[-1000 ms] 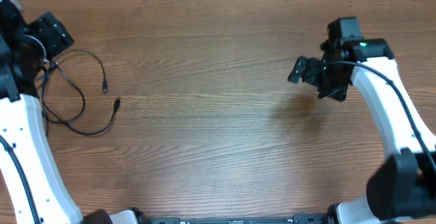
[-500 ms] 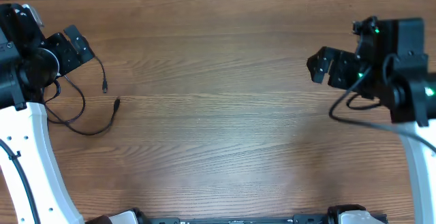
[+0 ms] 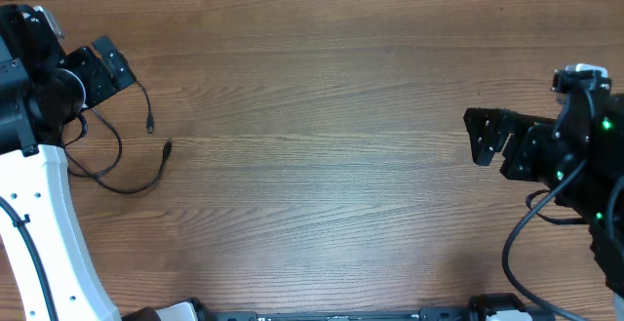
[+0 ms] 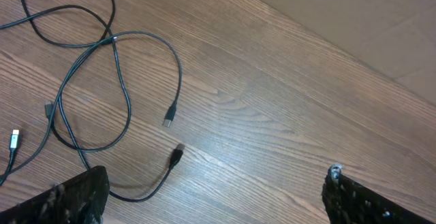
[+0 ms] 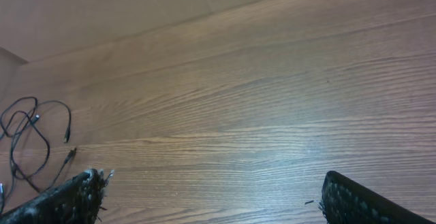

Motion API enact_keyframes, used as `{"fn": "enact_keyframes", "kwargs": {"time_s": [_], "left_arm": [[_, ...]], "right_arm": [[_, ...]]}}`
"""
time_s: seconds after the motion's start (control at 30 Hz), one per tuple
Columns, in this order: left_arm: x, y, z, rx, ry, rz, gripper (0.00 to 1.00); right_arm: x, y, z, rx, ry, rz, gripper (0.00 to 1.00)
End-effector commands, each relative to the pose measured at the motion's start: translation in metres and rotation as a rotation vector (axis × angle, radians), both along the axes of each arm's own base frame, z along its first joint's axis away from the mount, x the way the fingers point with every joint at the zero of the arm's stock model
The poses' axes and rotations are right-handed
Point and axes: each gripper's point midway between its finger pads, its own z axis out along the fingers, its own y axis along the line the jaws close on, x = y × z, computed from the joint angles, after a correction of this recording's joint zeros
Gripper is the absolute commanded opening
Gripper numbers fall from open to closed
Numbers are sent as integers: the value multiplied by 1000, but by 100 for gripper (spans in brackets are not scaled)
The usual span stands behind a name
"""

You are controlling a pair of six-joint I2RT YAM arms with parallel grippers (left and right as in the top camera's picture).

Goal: Untangle cables

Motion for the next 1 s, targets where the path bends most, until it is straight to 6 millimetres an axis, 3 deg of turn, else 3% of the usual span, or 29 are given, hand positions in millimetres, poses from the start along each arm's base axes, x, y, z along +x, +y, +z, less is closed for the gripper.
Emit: {"fn": "enact_keyframes", "kwargs": {"time_s": [0.0, 0.5, 0.6, 0.83, 0.97], "left_arm": [[2, -3, 2, 4, -3, -20, 100], [2, -3, 1, 4, -3, -20, 100], [2, -3, 1, 3, -3, -20, 100], [2, -3, 1, 3, -2, -20, 100], [2, -3, 1, 3, -2, -20, 100]], "right_arm": [[0, 0, 9, -7, -29, 3, 100], [16, 1, -4, -10, 23, 1, 100], [16, 3, 8, 26, -27, -9, 100], [16, 3, 59, 51, -317, -3, 100], [9, 2, 71, 57, -470, -5, 100]]}}
